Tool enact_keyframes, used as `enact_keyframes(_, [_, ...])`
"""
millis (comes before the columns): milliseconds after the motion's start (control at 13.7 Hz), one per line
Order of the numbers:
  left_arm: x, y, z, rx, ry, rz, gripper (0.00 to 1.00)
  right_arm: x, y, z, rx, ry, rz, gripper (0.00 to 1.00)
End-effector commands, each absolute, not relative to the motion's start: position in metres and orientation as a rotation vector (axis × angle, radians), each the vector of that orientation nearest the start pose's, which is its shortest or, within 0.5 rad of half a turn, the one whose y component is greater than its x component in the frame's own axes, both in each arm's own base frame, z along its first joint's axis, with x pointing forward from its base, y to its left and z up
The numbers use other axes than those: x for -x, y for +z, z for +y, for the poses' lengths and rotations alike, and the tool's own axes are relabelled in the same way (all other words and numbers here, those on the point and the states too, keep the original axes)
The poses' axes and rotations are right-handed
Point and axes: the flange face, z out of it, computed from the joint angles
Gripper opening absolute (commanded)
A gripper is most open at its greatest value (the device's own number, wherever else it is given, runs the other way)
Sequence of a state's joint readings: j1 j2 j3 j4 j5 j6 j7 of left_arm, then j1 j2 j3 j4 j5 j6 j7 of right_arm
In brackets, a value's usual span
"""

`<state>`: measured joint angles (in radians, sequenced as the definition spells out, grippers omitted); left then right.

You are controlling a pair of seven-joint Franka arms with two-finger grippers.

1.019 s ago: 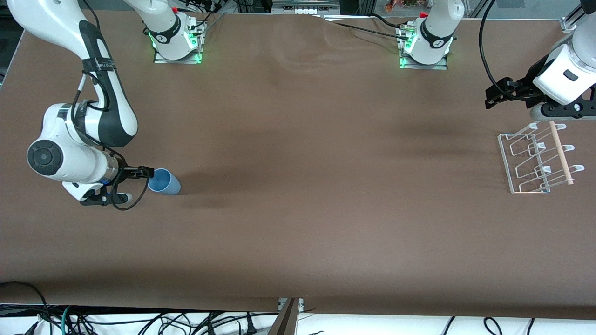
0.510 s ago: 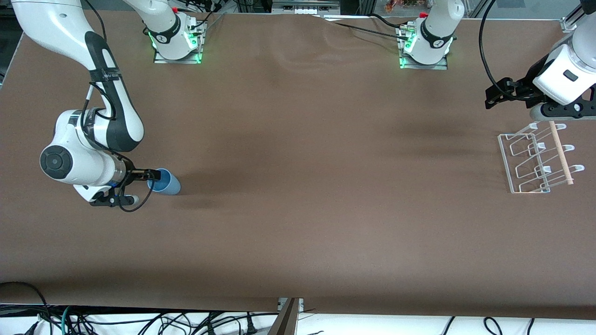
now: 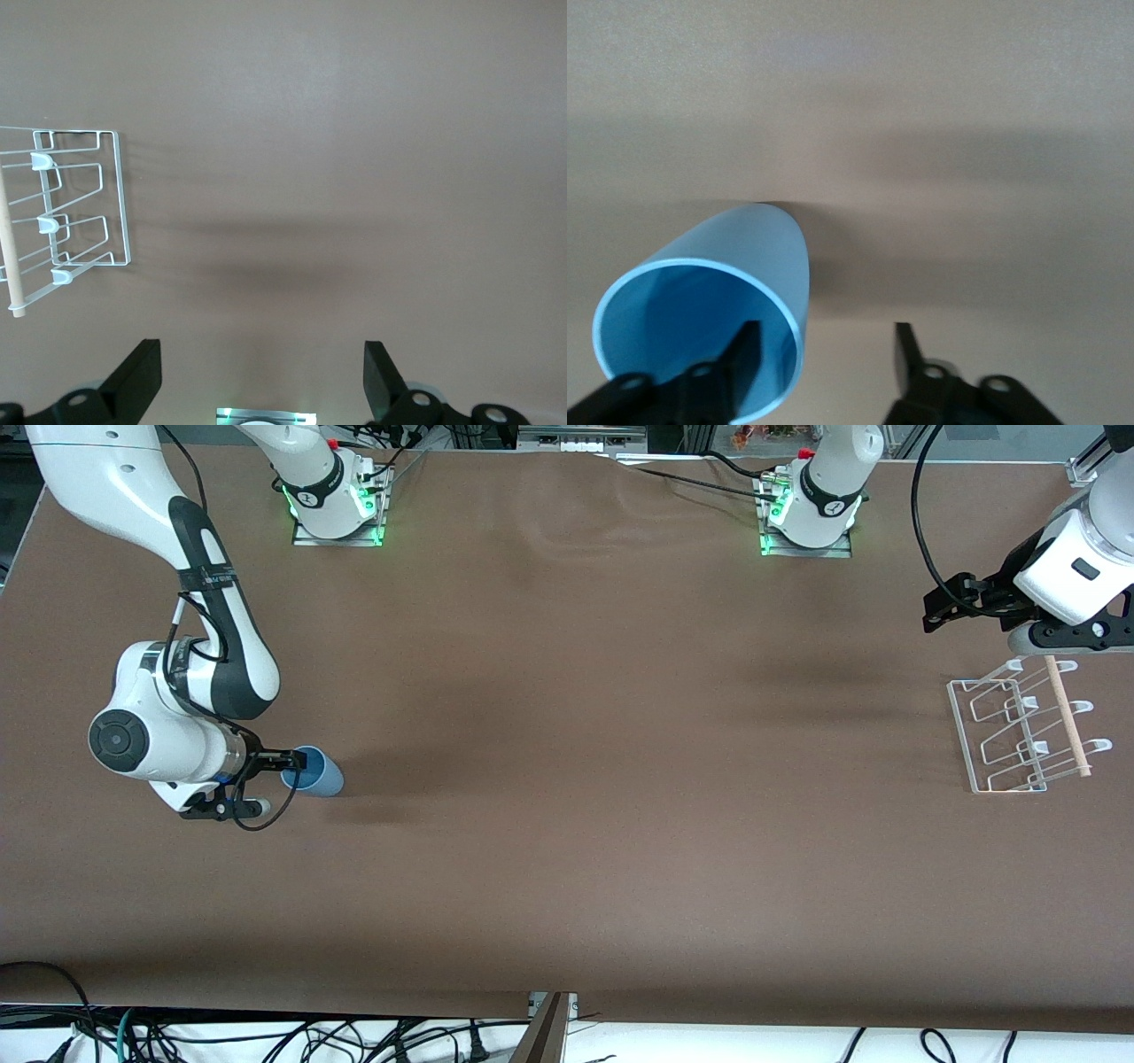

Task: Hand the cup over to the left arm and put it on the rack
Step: 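Close the right gripper on the blue cup's rim, then lift the cup with the right gripper while the left gripper approaches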

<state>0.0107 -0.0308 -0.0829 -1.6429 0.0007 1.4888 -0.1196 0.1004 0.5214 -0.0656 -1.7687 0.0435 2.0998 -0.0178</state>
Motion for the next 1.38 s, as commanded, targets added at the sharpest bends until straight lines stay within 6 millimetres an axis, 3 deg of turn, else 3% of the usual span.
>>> enact_keyframes(0, [-0.536, 0.606, -0.042, 3.119, 0.195, -0.070, 1.00, -0.638, 0.254, 0.030, 3.110, 0.278, -0.038, 0.07])
enact_keyframes(146, [-0.536, 0.606, -0.042, 3.121, 0.195, -0.070, 1.00, -0.639, 0.254, 0.030, 3.109, 0.276, -0.034, 0.00])
enact_keyframes(437, [-0.536, 0.607, -0.043, 3.121, 0.193, -0.070, 1.00, -0.645, 0.256, 0.034, 3.107, 0.262, -0.045, 0.00])
enact_keyframes(583, [-0.536, 0.610, -0.043, 3.124, 0.182, -0.072, 1.00, -0.653, 0.268, 0.038, 3.048, 0.229, 0.007, 0.00])
enact_keyframes(801, [-0.542, 0.600, -0.040, 3.178, 0.237, -0.099, 1.00, -0.666, 0.299, 0.056, 2.935, 0.232, 0.067, 0.00])
enact_keyframes(947, [-0.548, 0.570, -0.049, 3.217, 0.413, -0.088, 1.00, -0.670, 0.317, 0.079, 2.849, 0.241, 0.080, 0.00])
enact_keyframes(1092, [-0.555, 0.563, -0.056, 3.241, 0.448, -0.074, 1.00, -0.672, 0.333, 0.106, 2.777, 0.261, 0.168, 0.00])
enact_keyframes(1311, [-0.564, 0.542, -0.064, 3.285, 0.505, 0.041, 1.00, -0.674, 0.373, 0.168, 2.694, 0.296, 0.278, 0.00])
